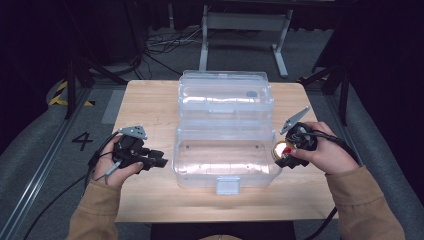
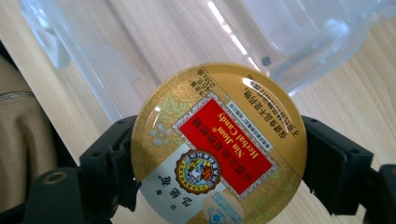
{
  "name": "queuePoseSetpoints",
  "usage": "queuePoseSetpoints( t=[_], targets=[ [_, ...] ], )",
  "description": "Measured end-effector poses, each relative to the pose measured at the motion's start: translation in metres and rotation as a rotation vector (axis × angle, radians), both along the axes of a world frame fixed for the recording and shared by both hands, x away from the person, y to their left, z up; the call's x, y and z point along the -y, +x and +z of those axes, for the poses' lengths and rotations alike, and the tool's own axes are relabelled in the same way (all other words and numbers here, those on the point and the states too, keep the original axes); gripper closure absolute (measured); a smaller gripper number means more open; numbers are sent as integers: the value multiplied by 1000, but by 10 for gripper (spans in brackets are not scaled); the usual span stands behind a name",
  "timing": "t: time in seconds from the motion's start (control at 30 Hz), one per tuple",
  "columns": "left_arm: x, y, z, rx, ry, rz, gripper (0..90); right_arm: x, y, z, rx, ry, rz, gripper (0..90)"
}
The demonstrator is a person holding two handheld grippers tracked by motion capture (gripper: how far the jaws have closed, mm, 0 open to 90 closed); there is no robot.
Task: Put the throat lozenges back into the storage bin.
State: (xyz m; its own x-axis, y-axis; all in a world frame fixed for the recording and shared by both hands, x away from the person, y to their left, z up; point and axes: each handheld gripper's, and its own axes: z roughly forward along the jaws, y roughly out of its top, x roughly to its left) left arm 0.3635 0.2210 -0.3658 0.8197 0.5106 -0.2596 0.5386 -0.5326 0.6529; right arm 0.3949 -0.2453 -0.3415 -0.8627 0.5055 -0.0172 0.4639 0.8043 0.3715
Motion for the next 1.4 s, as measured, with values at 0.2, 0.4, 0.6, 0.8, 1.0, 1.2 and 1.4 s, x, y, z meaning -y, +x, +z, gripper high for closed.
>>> queuePoseSetpoints(
  t=[0.2, 0.4, 0.6, 0.8, 1.0, 1.2, 1.4],
  targets=[
    [0, 0, 0, 1, 1, 1, 622, -13, 1, 1, 1, -5, 46, 199],
    [-1, 0, 0, 1, -2, 1, 622, -24, 3, 0, -3, -11, 69, 199],
    [-1, 0, 0, 1, 0, 2, 621, -32, 6, -6, -11, -15, 95, 199],
    [-1, 0, 0, 1, 2, 1, 620, -40, 8, -12, -26, -28, 103, 199],
    [-1, 0, 0, 0, 1, 5, 620, -47, 10, -18, -47, -50, 101, 199],
    [-1, 0, 0, -1, 3, 3, 620, -52, 11, -25, -59, -67, 108, 199],
    [-1, 0, 0, -1, 4, 2, 619, -55, 13, -31, -73, -77, 102, 199]
  ],
)
